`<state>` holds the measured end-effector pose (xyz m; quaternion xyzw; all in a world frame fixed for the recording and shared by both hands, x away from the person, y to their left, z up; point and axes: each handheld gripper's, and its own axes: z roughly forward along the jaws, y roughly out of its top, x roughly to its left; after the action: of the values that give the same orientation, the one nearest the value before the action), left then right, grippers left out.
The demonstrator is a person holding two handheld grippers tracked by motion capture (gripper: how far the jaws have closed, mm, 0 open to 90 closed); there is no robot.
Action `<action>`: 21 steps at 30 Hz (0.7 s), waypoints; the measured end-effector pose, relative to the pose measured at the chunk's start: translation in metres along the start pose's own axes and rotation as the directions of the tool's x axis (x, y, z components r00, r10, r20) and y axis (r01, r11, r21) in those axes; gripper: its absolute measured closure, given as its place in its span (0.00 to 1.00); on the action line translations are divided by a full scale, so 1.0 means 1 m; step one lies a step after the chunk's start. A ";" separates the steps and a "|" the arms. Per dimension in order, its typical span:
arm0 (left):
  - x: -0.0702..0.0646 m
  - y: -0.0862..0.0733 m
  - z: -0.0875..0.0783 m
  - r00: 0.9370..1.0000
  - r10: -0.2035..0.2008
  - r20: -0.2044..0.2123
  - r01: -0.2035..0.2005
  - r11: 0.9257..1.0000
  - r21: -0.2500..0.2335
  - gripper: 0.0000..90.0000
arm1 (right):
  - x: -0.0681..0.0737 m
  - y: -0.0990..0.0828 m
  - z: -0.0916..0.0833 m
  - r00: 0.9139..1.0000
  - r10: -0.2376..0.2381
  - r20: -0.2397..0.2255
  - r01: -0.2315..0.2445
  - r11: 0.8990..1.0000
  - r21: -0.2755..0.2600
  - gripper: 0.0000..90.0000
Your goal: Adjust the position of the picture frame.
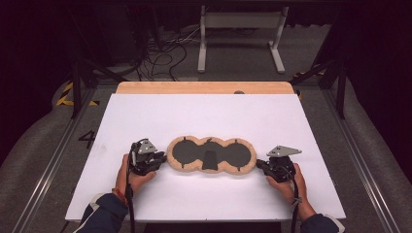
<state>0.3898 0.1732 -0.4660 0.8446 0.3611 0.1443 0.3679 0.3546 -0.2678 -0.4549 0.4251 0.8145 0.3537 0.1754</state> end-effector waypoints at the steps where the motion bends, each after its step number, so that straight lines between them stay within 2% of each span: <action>1: 0.000 0.000 0.000 1.000 0.003 -0.001 -0.003 1.000 0.003 0.85 | 0.000 0.000 0.000 1.000 -0.006 0.002 0.006 1.000 -0.002 1.00; 4: -0.001 0.000 0.000 1.000 0.013 -0.008 -0.013 1.000 0.002 0.85 | 0.000 -0.001 -0.001 1.000 -0.014 -0.002 0.014 1.000 -0.001 1.00; 8: 0.001 -0.001 0.000 1.000 0.031 0.007 -0.031 1.000 -0.004 0.84 | -0.002 -0.001 -0.001 1.000 -0.003 -0.010 0.003 1.000 -0.003 0.98; 12: 0.001 -0.001 -0.001 0.999 0.041 0.017 -0.041 0.999 -0.001 0.86 | -0.004 0.001 0.002 1.000 0.013 -0.006 -0.014 1.000 -0.009 1.00; 14: 0.001 -0.001 -0.001 0.999 0.043 0.013 -0.043 0.999 -0.002 0.86 | -0.005 0.002 0.002 1.000 0.006 -0.002 -0.006 1.000 -0.004 1.00; 18: 0.002 -0.002 -0.007 0.998 0.054 0.017 -0.054 0.998 -0.016 0.80 | -0.006 0.003 0.002 1.000 0.002 -0.006 -0.002 1.000 0.001 0.97; 21: 0.001 -0.003 -0.013 0.998 0.064 0.019 -0.064 0.998 -0.030 0.79 | -0.008 0.003 -0.002 1.000 -0.001 -0.003 0.001 1.000 -0.007 0.95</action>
<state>0.3820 0.1826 -0.4594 0.8517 0.3280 0.1527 0.3791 0.3594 -0.2739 -0.4511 0.4235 0.8136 0.3572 0.1761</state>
